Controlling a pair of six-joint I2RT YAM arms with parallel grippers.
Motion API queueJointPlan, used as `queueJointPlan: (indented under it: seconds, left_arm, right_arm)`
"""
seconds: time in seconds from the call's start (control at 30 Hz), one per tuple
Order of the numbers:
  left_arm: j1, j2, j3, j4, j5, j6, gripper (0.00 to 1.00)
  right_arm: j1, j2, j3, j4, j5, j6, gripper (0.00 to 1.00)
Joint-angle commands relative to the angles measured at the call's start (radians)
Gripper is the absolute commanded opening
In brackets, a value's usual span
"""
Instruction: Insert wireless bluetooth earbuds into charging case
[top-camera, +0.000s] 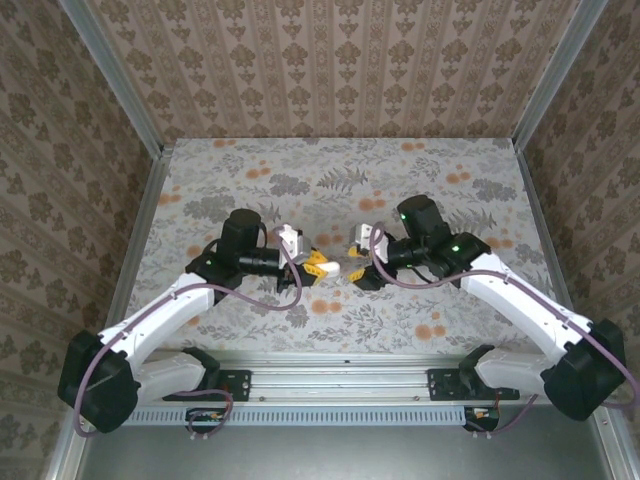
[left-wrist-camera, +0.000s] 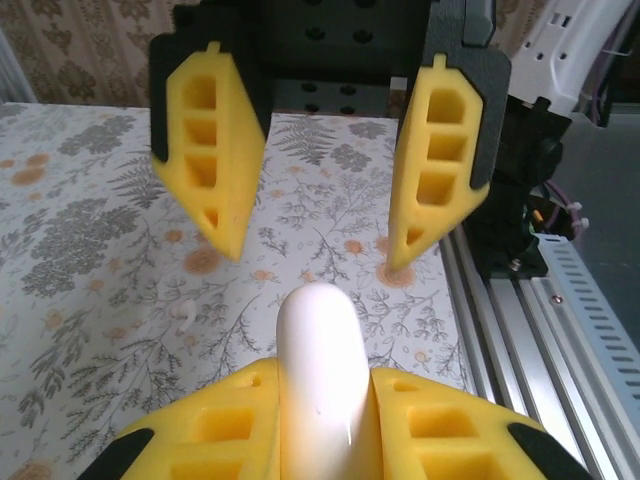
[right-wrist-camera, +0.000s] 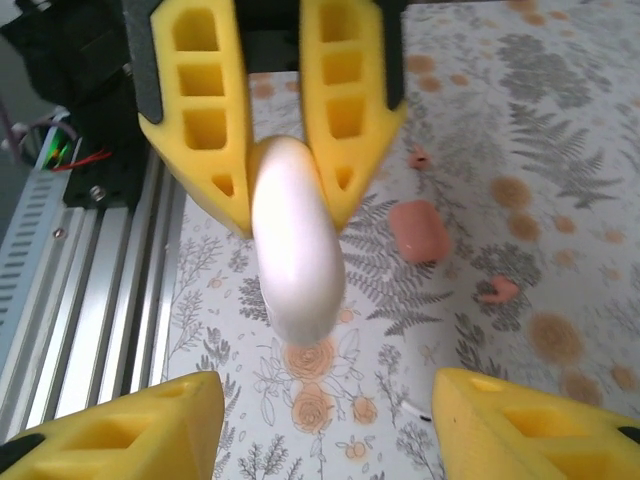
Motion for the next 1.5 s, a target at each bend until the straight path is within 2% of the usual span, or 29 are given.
queueJointPlan:
  seconds: [0.0, 0.17, 0.33, 0.57, 0.6, 0.67, 0.73, 0.8, 1.0, 1.27, 1.47]
  left_arm:
    - [-0.009, 0.018, 0.033, -0.049, 0.057, 0.063, 0.2]
    - [-0.017, 0.016, 0.028, -0.037, 0.045, 0.06, 0.21]
    - [-0.016, 0.013, 0.023, -0.022, 0.043, 0.046, 0.2]
    - [-0.017, 0.015, 0.019, 0.021, 0.044, 0.016, 0.2]
    - [-0.016, 0.015, 0.017, 0.026, 0.042, 0.011, 0.23]
    - [-0.017, 0.015, 0.01, 0.035, 0.036, 0.007, 0.36]
    - [-0.015, 0.015, -0.002, 0.049, 0.031, 0.004, 0.52]
    - [-0.012, 0.015, -0.021, 0.065, 0.029, 0.002, 0.59]
    - [-0.01, 0.016, -0.042, 0.079, 0.034, -0.001, 0.6]
    - [-0.01, 0.02, -0.041, 0.103, 0.057, -0.022, 0.58]
    - [-0.01, 0.021, -0.045, 0.117, 0.061, -0.034, 0.52]
  right_arm:
    - [0.034, 0.06, 0.064, -0.066, -0.055, -0.136, 0.56]
    - [0.053, 0.107, 0.103, -0.07, -0.097, -0.168, 0.49]
    - [0.057, 0.111, 0.102, -0.063, -0.118, -0.184, 0.31]
    - [0.057, 0.099, 0.085, -0.071, -0.094, -0.199, 0.15]
    - [0.057, 0.094, 0.081, -0.069, -0.089, -0.201, 0.14]
    - [0.053, 0.08, 0.069, -0.065, -0.075, -0.21, 0.13]
    - [0.04, 0.06, 0.051, -0.052, -0.075, -0.212, 0.13]
    - [0.02, 0.038, 0.036, -0.044, -0.091, -0.21, 0.13]
    - [-0.027, -0.015, 0.005, -0.029, -0.153, -0.185, 0.14]
    - [-0.035, -0.033, -0.023, 0.034, -0.187, -0.146, 0.14]
    - [-0.037, -0.025, -0.029, 0.099, -0.222, -0.099, 0.14]
